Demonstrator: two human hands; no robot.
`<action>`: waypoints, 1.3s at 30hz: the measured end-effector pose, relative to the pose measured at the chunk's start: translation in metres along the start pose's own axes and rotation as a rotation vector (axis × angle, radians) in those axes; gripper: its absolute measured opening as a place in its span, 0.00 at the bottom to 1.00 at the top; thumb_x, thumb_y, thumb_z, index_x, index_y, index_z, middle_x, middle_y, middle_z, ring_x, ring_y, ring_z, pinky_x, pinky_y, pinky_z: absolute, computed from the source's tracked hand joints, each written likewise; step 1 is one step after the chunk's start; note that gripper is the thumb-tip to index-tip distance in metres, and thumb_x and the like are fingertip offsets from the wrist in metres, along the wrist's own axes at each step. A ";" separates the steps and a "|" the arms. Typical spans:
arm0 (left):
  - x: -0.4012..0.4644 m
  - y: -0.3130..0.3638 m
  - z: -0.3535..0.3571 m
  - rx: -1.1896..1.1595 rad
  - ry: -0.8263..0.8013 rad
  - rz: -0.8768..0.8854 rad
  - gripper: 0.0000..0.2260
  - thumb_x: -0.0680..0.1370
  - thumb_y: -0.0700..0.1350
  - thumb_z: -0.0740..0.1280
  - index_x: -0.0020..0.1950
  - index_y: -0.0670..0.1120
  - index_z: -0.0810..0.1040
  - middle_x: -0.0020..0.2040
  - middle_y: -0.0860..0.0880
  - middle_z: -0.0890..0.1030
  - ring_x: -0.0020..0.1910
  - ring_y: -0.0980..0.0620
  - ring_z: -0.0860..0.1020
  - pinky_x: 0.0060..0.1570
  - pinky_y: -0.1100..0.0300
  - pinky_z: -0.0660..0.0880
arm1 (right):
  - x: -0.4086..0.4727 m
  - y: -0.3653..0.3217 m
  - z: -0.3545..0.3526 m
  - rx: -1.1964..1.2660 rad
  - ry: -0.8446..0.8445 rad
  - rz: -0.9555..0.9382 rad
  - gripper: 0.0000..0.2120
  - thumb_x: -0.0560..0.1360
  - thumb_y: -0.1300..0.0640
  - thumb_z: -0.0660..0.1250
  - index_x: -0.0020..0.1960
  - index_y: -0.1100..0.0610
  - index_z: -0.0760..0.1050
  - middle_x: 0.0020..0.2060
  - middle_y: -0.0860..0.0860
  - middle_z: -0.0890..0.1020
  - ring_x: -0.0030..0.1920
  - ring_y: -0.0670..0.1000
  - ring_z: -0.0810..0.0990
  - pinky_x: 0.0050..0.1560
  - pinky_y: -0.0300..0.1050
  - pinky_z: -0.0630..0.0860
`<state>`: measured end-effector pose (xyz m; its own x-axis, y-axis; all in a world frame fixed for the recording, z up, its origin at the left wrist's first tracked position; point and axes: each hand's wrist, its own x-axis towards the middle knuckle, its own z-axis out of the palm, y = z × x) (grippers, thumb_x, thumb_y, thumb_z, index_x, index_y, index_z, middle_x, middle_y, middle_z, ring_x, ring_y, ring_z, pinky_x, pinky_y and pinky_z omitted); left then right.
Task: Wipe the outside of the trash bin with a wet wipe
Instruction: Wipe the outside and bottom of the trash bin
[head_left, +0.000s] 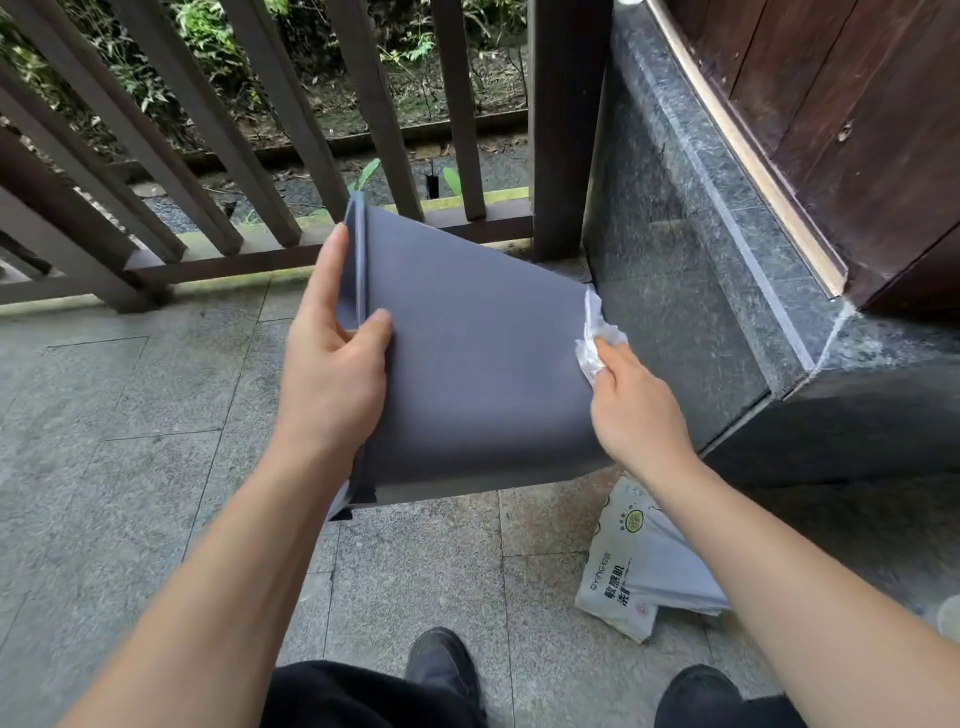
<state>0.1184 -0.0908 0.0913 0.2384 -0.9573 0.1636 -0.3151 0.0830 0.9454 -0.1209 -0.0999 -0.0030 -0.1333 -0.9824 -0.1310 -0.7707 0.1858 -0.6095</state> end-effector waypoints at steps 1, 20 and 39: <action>-0.001 0.000 0.000 0.015 -0.011 0.002 0.32 0.79 0.36 0.63 0.80 0.60 0.64 0.69 0.73 0.71 0.69 0.59 0.74 0.69 0.46 0.72 | 0.000 0.000 0.004 0.001 -0.059 0.059 0.23 0.81 0.59 0.50 0.75 0.49 0.61 0.72 0.54 0.69 0.58 0.62 0.74 0.52 0.55 0.70; -0.008 0.003 0.009 0.193 -0.327 0.064 0.33 0.82 0.36 0.63 0.78 0.68 0.62 0.52 0.59 0.83 0.36 0.57 0.76 0.42 0.63 0.78 | -0.014 -0.030 0.014 0.142 -0.050 -0.537 0.26 0.81 0.61 0.55 0.78 0.52 0.57 0.78 0.48 0.59 0.77 0.47 0.55 0.74 0.42 0.56; -0.002 -0.027 0.013 0.347 -0.504 0.065 0.33 0.82 0.39 0.66 0.75 0.72 0.60 0.43 0.60 0.80 0.31 0.56 0.64 0.38 0.62 0.71 | -0.056 -0.057 0.025 0.212 -0.097 -0.621 0.25 0.78 0.65 0.59 0.75 0.57 0.65 0.74 0.50 0.67 0.75 0.45 0.61 0.74 0.39 0.59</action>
<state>0.1141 -0.0948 0.0621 -0.2286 -0.9734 -0.0161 -0.6156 0.1317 0.7769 -0.0540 -0.0554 0.0196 0.3606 -0.9038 0.2305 -0.5454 -0.4048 -0.7340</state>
